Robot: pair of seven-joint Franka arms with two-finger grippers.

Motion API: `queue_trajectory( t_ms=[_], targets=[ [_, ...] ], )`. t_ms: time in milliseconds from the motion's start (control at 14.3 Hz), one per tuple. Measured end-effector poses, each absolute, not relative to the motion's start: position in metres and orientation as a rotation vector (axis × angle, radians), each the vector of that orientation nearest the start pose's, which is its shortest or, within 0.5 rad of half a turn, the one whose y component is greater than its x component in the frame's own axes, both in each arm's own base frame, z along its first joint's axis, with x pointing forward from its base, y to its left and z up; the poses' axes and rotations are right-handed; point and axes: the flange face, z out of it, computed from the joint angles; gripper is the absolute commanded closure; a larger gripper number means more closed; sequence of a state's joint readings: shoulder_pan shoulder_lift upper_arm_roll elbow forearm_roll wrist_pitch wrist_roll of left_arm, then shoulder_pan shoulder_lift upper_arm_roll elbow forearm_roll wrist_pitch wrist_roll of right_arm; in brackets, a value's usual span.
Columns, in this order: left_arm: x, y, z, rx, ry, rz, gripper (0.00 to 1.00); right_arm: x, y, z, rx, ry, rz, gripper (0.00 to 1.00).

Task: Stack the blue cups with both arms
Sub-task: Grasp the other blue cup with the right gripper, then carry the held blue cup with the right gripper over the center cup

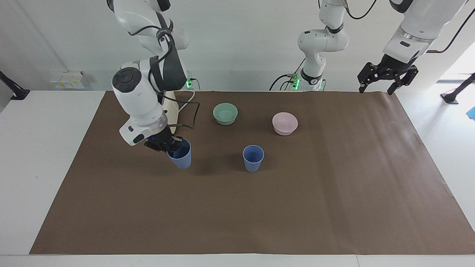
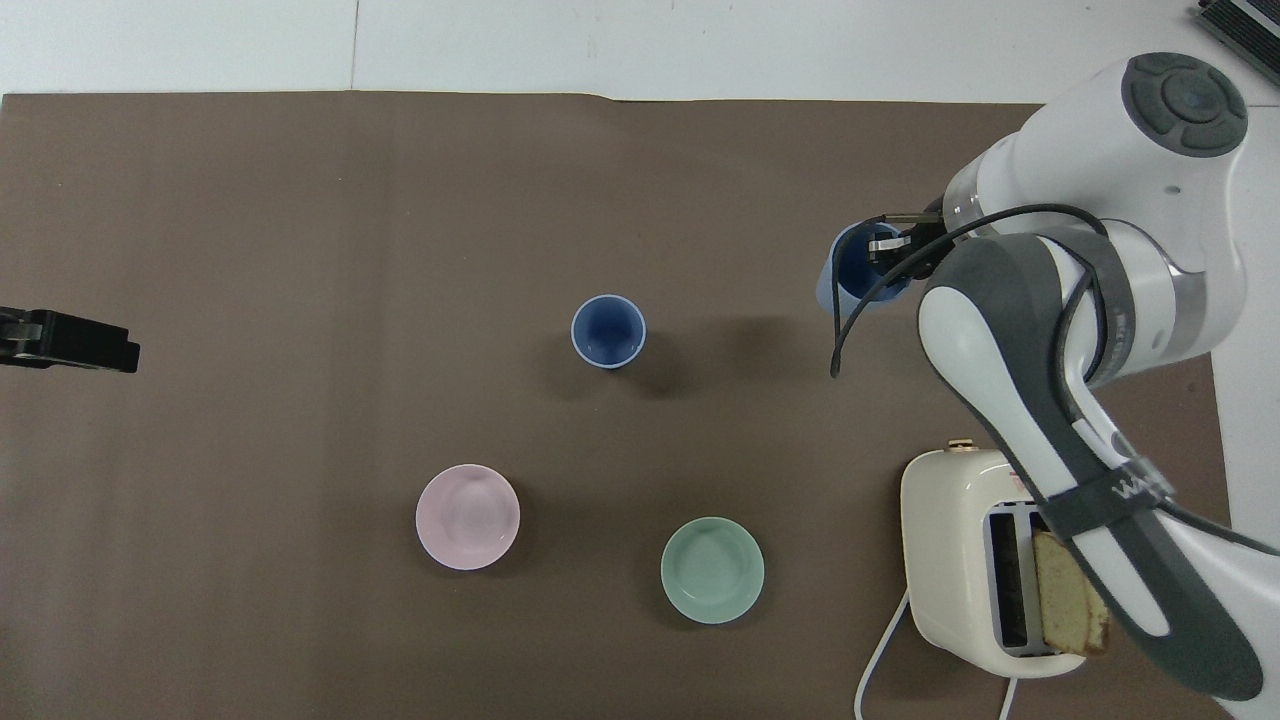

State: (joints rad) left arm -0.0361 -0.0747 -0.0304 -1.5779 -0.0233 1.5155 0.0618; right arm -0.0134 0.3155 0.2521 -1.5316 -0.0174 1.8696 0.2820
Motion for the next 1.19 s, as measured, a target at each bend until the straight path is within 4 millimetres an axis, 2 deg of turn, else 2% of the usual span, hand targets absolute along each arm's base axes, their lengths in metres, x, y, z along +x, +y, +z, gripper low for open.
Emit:
queue_trajectory(
  t_ms=[140, 350, 490, 770, 981, 1191],
  targets=[
    [0.524, -0.039, 0.656, -3.167, 0.206, -0.017, 0.00, 0.635, 0.178, 0.495, -3.066, 0.085, -0.041, 1.00],
    [0.524, -0.040, 0.656, -3.173, 0.206, -0.016, 0.00, 0.612, 0.259, 0.515, -3.041, 0.103, -0.085, 1.00],
    [0.524, -0.041, 0.656, -3.174, 0.209, -0.016, 0.00, 0.600, 0.292, 0.524, -3.030, 0.068, -0.104, 1.00],
    [0.524, -0.042, 0.656, -3.174, 0.213, -0.016, 0.00, 0.592, 0.320, 0.529, -3.007, 0.008, -0.146, 1.00],
    [0.524, -0.040, 0.656, -3.175, 0.208, -0.017, 0.00, 0.584, 0.351, 0.514, -2.991, -0.058, -0.152, 1.00],
    [0.524, -0.038, 0.656, -3.176, 0.200, -0.017, 0.00, 0.589, 0.352, 0.503, -2.992, -0.054, -0.142, 1.00]
  ],
)
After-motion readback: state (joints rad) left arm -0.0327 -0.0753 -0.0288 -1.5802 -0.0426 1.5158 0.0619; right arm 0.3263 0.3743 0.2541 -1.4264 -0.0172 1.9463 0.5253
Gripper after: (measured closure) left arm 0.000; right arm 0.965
